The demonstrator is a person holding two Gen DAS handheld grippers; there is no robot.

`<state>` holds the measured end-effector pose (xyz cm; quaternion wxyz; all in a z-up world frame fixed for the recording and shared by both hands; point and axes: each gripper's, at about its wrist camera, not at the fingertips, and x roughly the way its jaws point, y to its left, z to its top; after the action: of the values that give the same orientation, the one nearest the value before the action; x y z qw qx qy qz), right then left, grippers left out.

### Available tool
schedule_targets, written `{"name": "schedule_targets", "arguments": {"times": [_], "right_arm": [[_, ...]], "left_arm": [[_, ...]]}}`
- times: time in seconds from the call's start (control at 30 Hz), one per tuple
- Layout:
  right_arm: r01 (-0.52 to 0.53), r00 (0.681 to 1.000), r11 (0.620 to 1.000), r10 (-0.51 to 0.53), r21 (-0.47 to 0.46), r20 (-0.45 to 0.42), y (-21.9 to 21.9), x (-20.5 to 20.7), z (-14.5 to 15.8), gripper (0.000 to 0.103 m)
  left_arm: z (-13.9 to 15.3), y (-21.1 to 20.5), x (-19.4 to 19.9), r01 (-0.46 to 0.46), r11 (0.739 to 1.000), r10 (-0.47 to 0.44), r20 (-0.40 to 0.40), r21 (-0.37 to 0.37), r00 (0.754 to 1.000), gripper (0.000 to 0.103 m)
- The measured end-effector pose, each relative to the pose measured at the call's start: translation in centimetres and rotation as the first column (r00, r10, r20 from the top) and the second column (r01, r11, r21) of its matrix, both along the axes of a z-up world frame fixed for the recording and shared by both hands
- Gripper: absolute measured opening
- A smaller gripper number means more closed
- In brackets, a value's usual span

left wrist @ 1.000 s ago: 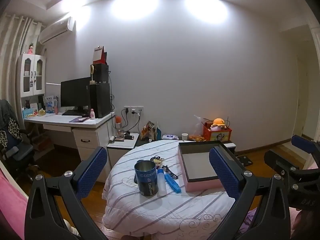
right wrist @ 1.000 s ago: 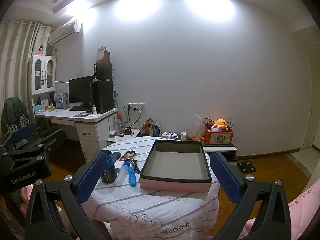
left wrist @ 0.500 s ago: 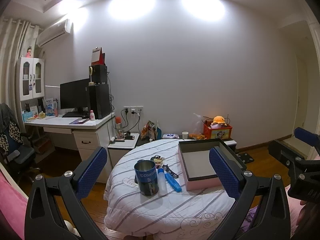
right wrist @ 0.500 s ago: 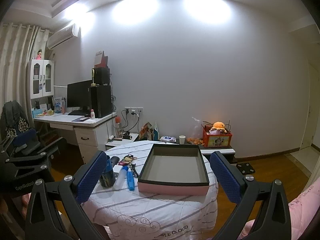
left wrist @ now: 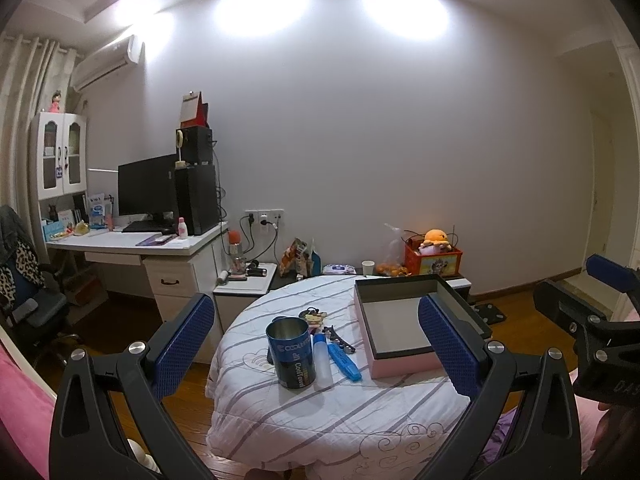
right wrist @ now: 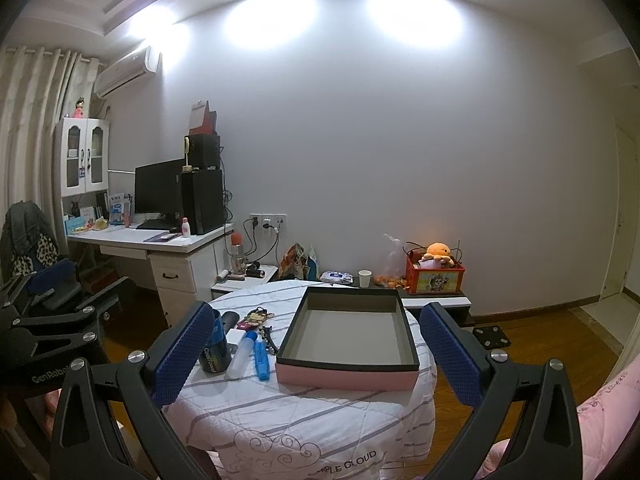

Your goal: Organize rigid objects

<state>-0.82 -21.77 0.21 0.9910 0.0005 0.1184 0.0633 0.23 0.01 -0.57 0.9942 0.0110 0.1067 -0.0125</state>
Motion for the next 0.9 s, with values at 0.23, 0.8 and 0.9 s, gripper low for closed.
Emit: {"name": "schedule_targets", "arguments": {"times": [0.23,0.8,0.9], "right_arm": [[-0.001,1.0,1.0,0.001,-0.002,-0.002,0.2,0.0,-0.2,0.103],[0.01,1.0,1.0,-0.01,0.002,0.0,-0.4,-0.1,-0.5,0.103],[0.013,1.0,1.0,-0.013,0.005,-0.002,-0.5,-0.1,-0.5,0.103]], "left_arm": [[0.1,0.0,0.1,0.002,1.0,-0.002,0.003,-0.002,1.0,0.103],[0.2,-1.4,0.0,0.06,0.998,-0.06,0.034,0.014,0.998,0.103],[0.2,-1.5,0.0,0.055,0.998,-0.055,0.033,0.019,0.998,0.103]]}}
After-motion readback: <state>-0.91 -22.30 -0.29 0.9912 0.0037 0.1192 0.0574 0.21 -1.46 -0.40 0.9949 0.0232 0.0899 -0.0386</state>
